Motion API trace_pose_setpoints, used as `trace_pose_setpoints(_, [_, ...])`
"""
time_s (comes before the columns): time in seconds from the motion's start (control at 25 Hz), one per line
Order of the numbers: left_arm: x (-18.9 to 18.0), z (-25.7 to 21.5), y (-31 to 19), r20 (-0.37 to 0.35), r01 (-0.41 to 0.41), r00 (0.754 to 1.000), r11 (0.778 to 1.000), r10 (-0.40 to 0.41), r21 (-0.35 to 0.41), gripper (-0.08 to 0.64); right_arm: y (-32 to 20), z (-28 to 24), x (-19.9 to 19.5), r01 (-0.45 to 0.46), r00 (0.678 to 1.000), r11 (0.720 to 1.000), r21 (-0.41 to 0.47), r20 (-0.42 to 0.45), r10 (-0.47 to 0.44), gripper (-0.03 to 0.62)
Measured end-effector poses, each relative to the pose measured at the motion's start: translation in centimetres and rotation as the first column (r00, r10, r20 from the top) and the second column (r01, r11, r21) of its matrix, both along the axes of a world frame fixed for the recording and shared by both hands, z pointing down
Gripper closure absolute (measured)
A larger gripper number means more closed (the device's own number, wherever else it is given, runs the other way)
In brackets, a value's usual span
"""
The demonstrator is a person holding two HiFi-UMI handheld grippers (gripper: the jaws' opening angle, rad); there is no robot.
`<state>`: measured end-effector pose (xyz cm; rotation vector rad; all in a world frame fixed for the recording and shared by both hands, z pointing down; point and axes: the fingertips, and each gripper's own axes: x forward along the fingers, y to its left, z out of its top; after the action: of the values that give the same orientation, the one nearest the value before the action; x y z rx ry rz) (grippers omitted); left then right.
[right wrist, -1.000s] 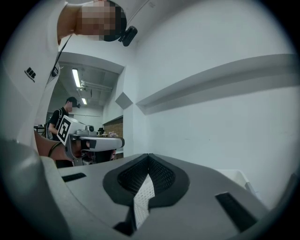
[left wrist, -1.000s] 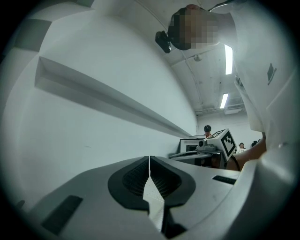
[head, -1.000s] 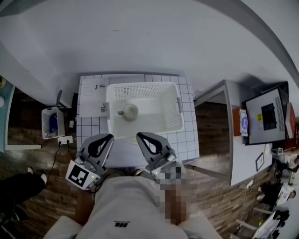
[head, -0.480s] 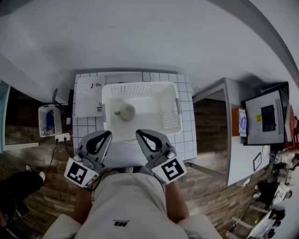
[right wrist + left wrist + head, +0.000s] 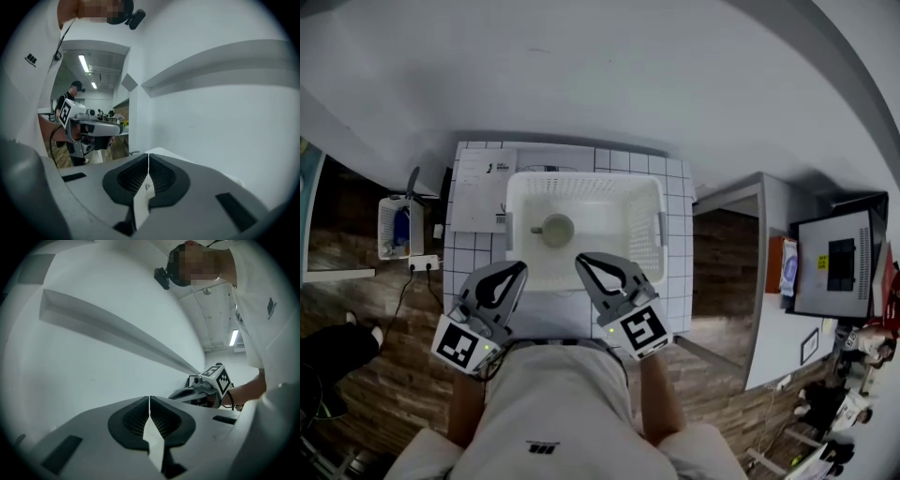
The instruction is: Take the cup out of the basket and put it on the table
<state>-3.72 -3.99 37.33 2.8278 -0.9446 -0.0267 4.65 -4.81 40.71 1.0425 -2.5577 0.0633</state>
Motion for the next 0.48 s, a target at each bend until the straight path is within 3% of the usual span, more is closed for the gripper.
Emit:
trace_pose_setpoints(0.24, [-0.3, 0.6, -0.4, 0.003, 0.026, 1.000, 1.000, -0.026, -0.014, 0.545, -1.6, 2.7, 0.0, 0.085, 0.981, 0.994, -0.064, -0.169, -0.095, 0.577])
trace_pose_setpoints(0.48, [-0.9, 1.0, -0.6, 0.005, 0.043, 0.999, 0.999, -0.043, -0.024, 0.545, -2.7, 6.6, -1.2, 0.222, 0.917, 0.967, -0.122, -0.311, -0.249, 0.575])
